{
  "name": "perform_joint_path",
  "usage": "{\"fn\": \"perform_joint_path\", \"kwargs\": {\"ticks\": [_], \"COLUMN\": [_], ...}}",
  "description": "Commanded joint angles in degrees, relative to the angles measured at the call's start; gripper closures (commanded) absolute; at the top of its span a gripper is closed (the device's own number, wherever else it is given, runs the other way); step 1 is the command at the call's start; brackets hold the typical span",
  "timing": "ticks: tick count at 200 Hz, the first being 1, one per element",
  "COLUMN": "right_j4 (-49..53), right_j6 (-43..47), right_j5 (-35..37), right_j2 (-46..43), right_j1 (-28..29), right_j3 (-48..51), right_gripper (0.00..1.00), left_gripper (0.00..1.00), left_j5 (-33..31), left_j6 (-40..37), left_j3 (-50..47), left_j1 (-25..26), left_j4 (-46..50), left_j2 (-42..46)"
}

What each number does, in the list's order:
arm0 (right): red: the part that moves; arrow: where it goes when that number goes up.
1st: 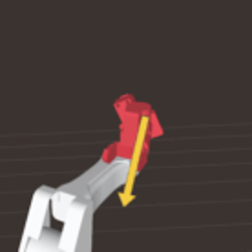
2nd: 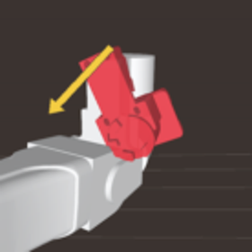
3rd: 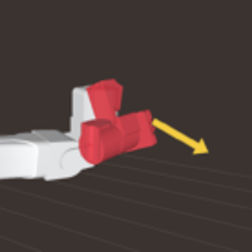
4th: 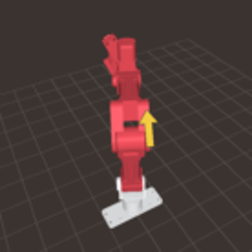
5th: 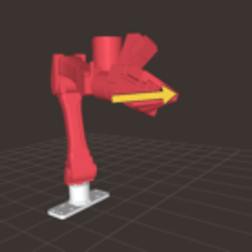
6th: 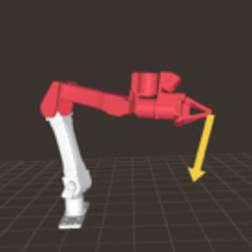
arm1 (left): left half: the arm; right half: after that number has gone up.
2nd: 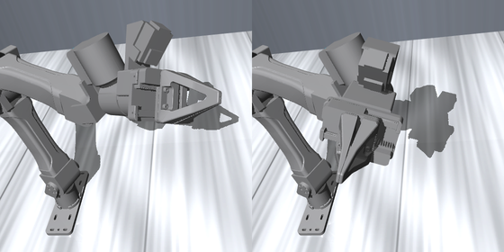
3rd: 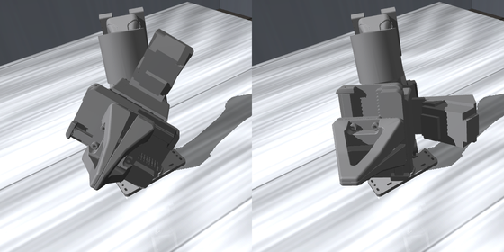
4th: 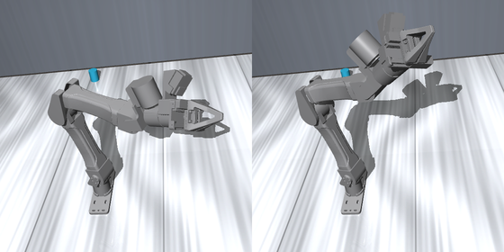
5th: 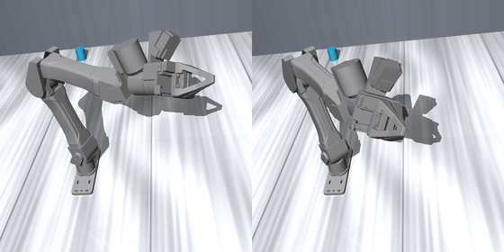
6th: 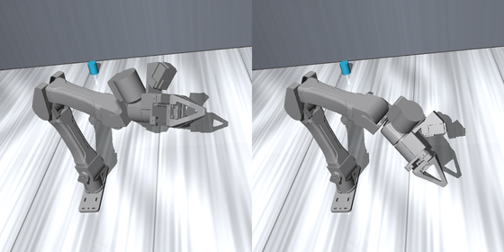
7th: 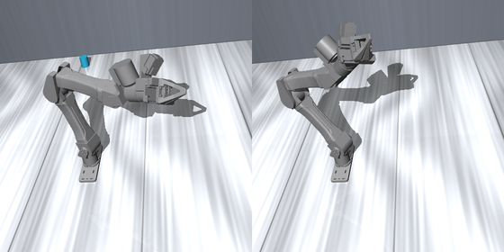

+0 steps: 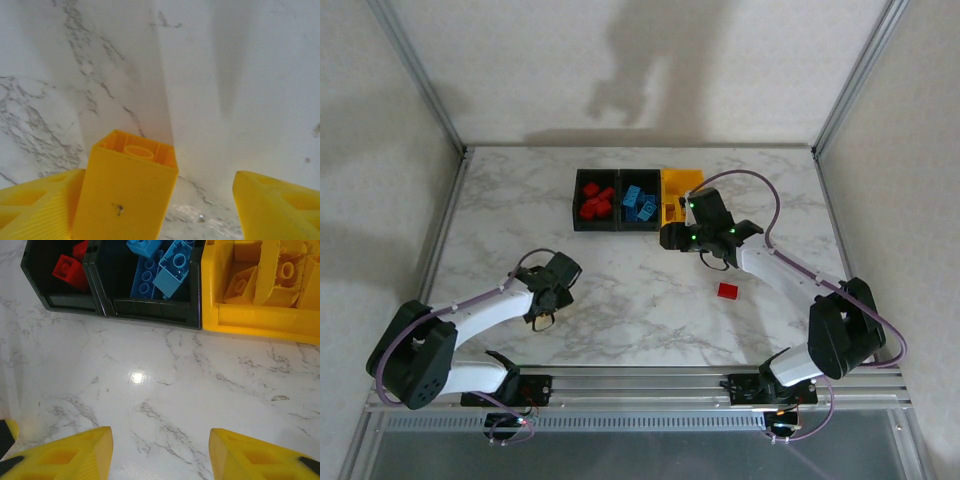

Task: Sort the legos into containers by color
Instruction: Pick up the lego from the bottom-left of the table, then place the lego in the container.

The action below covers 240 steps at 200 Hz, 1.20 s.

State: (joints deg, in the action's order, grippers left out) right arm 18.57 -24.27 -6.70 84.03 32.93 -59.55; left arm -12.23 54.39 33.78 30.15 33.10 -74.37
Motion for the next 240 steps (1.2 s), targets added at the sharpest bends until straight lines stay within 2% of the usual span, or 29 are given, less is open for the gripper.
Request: {"fn": "perform_joint_path", "kwargs": {"ticks": [1, 21, 36, 49, 75, 100, 122, 155, 195, 240], "right_j4": [-1.1, -1.0, -0.6, -0.3, 0.3, 1.0, 0.3, 1.4, 2.5, 3.7], "right_j6": [-1.0, -1.1, -1.2, -1.1, -1.0, -1.0, -1.2, -1.8, -2.0, -2.9], "right_j5": [0.2, 0.0, 0.5, 0.8, 1.5, 1.7, -1.3, -2.3, -3.9, -5.0], "right_j2": [0.9, 0.9, 0.5, 0.0, -1.1, -2.3, -3.9, -8.1, -13.2, -17.5], "right_j1": [-0.1, -0.1, 0.0, 0.0, -0.4, -0.9, -2.5, -6.0, -11.0, -14.8], "right_j3": [0.1, 0.1, 0.3, 0.4, 0.6, 0.8, 2.2, 4.9, 9.0, 11.9], "right_gripper": [0.47, 0.47, 0.47, 0.47, 0.47, 0.47, 0.47, 0.47, 0.47, 0.46], "left_gripper": [0.32, 0.41, 0.54, 0.56, 0.71, 0.74, 0.76, 0.75, 0.75, 0.77], "left_j5": [0.8, 0.5, 0.5, 0.5, 0.6, 0.3, 0.2, 0.4, -0.4, 0.7], "left_j6": [-0.7, -1.0, -1.0, -0.8, -0.9, -1.1, -1.6, -2.3, -5.0, -8.9], "left_j3": [2.1, 2.4, 2.6, 2.8, 3.7, 6.2, 9.5, 16.2, 30.8, 50.4], "left_j1": [0.5, 0.5, 0.6, 0.6, 1.2, 2.4, 3.9, 6.9, 11.5, 14.1], "left_j4": [0.3, 0.2, 0.1, 0.3, 0.5, 1.1, 1.8, 1.6, 2.7, 4.0], "left_j2": [-0.9, -1.8, -2.0, -2.1, -2.4, -2.7, -4.1, -8.8, -19.8, -33.6]}}
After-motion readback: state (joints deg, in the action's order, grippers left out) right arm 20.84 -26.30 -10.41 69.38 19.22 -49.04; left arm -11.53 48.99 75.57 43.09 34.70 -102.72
